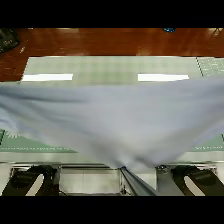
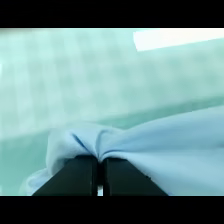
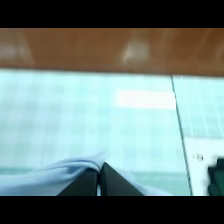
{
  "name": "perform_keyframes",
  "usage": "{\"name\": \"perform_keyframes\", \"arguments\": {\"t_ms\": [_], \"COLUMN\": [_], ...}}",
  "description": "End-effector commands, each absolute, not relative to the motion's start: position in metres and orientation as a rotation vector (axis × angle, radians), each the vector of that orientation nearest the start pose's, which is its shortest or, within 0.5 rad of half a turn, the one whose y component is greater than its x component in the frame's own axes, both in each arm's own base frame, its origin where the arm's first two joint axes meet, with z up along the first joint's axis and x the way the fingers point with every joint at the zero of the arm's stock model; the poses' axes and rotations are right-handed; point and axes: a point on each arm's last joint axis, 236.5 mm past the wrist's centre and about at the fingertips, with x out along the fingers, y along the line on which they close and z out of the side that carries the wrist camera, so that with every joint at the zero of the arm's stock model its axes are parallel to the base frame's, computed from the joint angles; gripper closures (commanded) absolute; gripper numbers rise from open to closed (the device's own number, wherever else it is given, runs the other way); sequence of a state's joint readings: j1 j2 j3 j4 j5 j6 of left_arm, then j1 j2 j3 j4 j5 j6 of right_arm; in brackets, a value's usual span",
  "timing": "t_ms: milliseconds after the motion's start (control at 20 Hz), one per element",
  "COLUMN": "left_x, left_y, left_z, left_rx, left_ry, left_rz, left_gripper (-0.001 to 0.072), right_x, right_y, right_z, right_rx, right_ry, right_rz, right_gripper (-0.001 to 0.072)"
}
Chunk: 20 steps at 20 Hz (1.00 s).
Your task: Fold the shirts.
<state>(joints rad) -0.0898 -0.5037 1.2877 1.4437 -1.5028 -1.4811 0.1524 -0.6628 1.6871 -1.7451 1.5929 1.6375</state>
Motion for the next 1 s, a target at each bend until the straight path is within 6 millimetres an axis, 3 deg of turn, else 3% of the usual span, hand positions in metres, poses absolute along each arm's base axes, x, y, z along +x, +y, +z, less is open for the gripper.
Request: {"name": "perform_keyframes", "arguments": {"t_ms": [0, 100, 200, 300, 400, 600, 650, 700, 750, 800, 950], "left_x": [0.204, 0.215, 0.235, 0.260, 0.289, 0.338, 0.348, 0.356, 0.363, 0.366, 0.375], "left_y": [-0.046, -0.050, -0.056, -0.062, -0.069, -0.074, -0.074, -0.073, -0.069, -0.060, -0.012], "left_z": [0.132, 0.071, 0.029, 0.003, -0.017, -0.056, -0.063, -0.067, -0.068, -0.066, -0.033], "left_rx": [0.033, -0.025, -0.082, -0.123, -0.155, -0.174, -0.189, -0.206, -0.215, -0.205, -0.182], "left_ry": [1.037, 1.112, 1.126, 1.128, 1.138, 1.237, 1.264, 1.295, 1.334, 1.377, 1.408], "left_rz": [-0.192, -0.169, -0.149, -0.136, -0.129, -0.102, -0.094, -0.085, -0.075, -0.075, -0.081], "left_gripper": [0.0690, 0.0689, 0.0689, 0.0689, 0.0689, 0.0687, 0.0662, 0.0564, 0.0340, 0.0202, 0.0200], "right_x": [0.258, 0.296, 0.342, 0.388, 0.430, 0.502, 0.511, 0.519, 0.524, 0.524, 0.504], "right_y": [-0.006, 0.001, 0.010, 0.017, 0.028, 0.053, 0.059, 0.061, 0.062, 0.061, 0.024], "right_z": [0.263, 0.212, 0.172, 0.133, 0.098, 0.059, 0.050, 0.041, 0.034, 0.031, 0.035], "right_rx": [-0.059, -0.084, -0.105, -0.105, 0.001, 0.238, 0.277, 0.307, 0.337, 0.363, 0.348], "right_ry": [0.783, 0.878, 0.949, 1.003, 1.072, 1.110, 1.122, 1.134, 1.143, 1.152, 1.210], "right_rz": [-0.070, -0.065, -0.049, -0.037, -0.004, 0.090, 0.107, 0.114, 0.108, 0.109, 0.077], "right_gripper": [0.0686, 0.0686, 0.0685, 0.0685, 0.0684, 0.0684, 0.0684, 0.0669, 0.0445, 0.0295, 0.0294]}}
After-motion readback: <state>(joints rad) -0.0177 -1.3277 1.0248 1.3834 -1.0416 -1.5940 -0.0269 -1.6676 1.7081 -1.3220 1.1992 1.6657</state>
